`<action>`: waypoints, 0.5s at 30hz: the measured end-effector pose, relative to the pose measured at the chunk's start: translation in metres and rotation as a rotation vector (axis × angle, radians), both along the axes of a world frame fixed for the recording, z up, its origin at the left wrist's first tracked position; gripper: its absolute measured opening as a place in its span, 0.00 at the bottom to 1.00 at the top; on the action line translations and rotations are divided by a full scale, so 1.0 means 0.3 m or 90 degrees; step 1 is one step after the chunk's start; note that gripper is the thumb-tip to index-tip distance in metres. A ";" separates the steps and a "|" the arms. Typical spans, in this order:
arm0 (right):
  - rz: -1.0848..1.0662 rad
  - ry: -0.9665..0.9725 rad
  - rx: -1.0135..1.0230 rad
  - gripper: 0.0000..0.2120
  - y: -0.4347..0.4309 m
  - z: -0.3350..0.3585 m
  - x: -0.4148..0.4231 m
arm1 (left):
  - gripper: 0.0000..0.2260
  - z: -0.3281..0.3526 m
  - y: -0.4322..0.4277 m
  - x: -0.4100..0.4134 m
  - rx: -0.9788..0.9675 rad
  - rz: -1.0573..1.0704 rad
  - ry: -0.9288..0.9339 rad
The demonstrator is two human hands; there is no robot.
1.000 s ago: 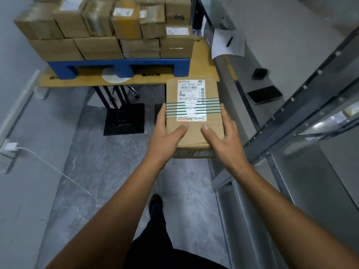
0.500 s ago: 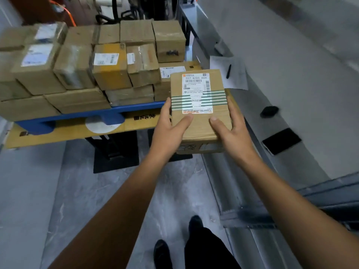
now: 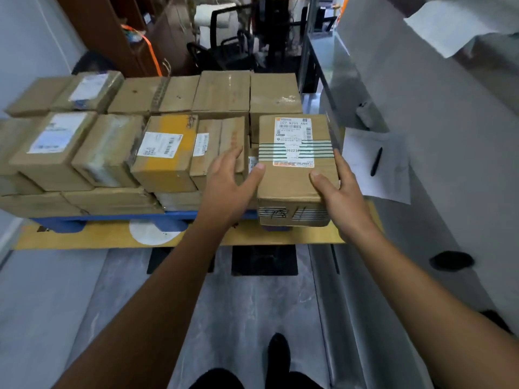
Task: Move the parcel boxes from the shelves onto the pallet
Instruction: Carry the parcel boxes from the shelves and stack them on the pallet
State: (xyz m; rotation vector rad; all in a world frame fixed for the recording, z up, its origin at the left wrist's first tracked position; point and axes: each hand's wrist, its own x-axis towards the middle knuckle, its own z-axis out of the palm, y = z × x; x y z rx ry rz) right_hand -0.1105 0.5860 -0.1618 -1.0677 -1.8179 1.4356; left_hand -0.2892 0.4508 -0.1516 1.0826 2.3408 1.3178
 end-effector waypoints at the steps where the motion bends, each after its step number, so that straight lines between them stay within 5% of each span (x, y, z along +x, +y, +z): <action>1: 0.009 -0.004 -0.008 0.36 0.027 -0.004 -0.025 | 0.31 -0.001 0.025 -0.016 -0.012 0.002 0.009; 15: 0.019 0.027 -0.076 0.37 0.174 -0.051 -0.197 | 0.29 -0.013 0.188 -0.093 -0.057 -0.020 0.049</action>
